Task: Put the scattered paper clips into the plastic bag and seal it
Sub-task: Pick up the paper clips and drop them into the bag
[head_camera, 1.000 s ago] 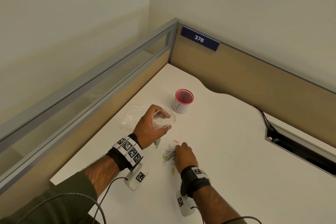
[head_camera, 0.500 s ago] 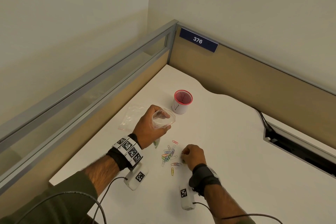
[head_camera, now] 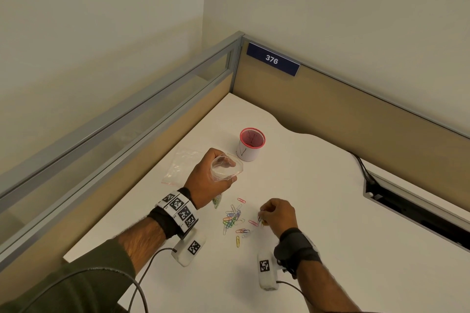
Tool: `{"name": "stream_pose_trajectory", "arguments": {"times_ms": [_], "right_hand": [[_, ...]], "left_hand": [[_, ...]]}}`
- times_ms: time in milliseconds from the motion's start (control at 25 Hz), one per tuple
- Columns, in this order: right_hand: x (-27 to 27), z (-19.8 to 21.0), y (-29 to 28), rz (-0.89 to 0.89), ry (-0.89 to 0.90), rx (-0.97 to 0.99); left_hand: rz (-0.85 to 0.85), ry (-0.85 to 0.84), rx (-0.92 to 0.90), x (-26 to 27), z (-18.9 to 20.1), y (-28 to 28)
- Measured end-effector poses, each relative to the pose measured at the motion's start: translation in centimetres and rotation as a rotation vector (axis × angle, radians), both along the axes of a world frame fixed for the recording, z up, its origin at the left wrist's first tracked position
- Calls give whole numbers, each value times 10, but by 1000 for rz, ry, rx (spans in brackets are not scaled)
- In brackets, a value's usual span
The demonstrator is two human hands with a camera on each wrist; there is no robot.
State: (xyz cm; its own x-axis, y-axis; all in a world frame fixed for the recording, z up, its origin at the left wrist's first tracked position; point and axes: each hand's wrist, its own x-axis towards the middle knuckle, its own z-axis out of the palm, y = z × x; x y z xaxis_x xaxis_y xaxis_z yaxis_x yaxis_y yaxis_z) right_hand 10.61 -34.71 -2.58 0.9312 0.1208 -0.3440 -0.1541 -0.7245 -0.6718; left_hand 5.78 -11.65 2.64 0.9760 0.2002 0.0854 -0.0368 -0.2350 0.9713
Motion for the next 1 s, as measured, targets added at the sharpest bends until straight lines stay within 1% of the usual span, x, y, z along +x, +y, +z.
{"name": "stream_pose_trajectory", "arguments": {"times_ms": [80, 200, 280, 360, 440, 520, 680, 760, 800, 880, 1000], "right_hand": [[2, 26, 4, -40, -40, 157], [5, 80, 16, -59, -126, 391], [4, 118, 28, -23, -176, 478], [3, 148, 40, 46, -230, 517], [3, 166, 52, 156, -304, 471], [3, 170, 65, 277, -392, 341], [1, 162, 85, 514, -529, 129], [0, 157, 89, 612, -561, 10], [0, 156, 90, 630, -565, -19], [-2, 159, 89, 618, -589, -16], [-2, 165, 79, 520, -615, 91]], "left_hand": [[1, 9, 7, 0, 0, 1], [-3, 11, 8, 0, -2, 1], [-11, 11, 4, 0, -2, 0], [-19, 5, 6, 0, -3, -1], [-28, -2, 21, 0, -1, -4], [-30, -8, 46, 0, -1, -6], [-22, -19, 51, 1, -1, -7], [-15, -20, 31, 2, 0, -8], [-17, -20, 30, 2, 1, -9], [-26, -26, 33, 1, 2, -9], [-36, -39, 19, -2, 2, -7]]}}
